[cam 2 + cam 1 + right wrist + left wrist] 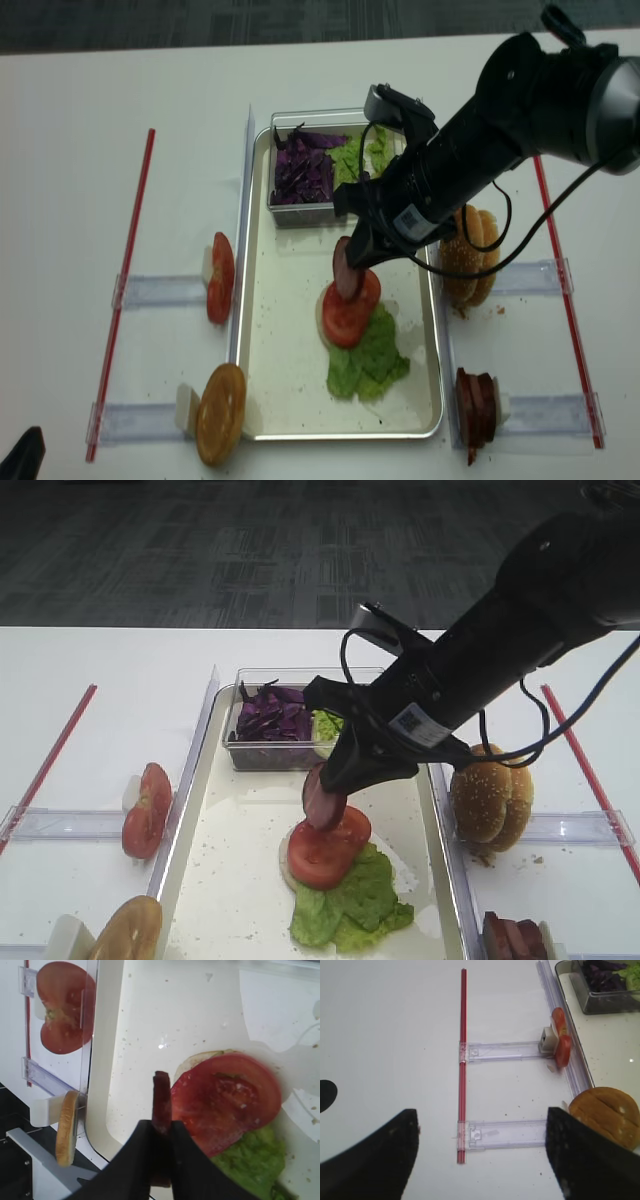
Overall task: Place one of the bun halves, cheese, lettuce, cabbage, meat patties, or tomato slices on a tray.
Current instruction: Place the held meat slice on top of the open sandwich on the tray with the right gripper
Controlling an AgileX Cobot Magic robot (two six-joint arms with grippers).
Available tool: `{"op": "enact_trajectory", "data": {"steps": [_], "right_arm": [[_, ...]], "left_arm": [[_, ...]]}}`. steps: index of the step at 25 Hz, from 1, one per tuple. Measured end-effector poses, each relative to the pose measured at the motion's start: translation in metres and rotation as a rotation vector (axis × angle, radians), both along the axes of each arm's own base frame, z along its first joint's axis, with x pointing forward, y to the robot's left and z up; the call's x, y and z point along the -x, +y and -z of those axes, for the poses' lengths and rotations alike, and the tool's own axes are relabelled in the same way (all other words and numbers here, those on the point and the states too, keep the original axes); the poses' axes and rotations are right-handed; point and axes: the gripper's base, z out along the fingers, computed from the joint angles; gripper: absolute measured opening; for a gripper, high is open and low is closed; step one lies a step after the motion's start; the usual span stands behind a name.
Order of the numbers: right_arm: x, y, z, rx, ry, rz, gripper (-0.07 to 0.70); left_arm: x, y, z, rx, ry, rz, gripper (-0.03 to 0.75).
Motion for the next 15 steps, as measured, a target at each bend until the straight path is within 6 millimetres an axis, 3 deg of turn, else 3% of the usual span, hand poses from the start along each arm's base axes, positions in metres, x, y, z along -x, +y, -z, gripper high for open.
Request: {"op": "enact_trajectory", "data": {"steps": [15], "right_arm": [[-0.005, 0.006, 0.027, -0.01, 0.073, -0.02, 0.115]], "left_arm": [[0.0, 0.0, 0.0, 0.0, 0.0, 0.0, 0.49]]}}
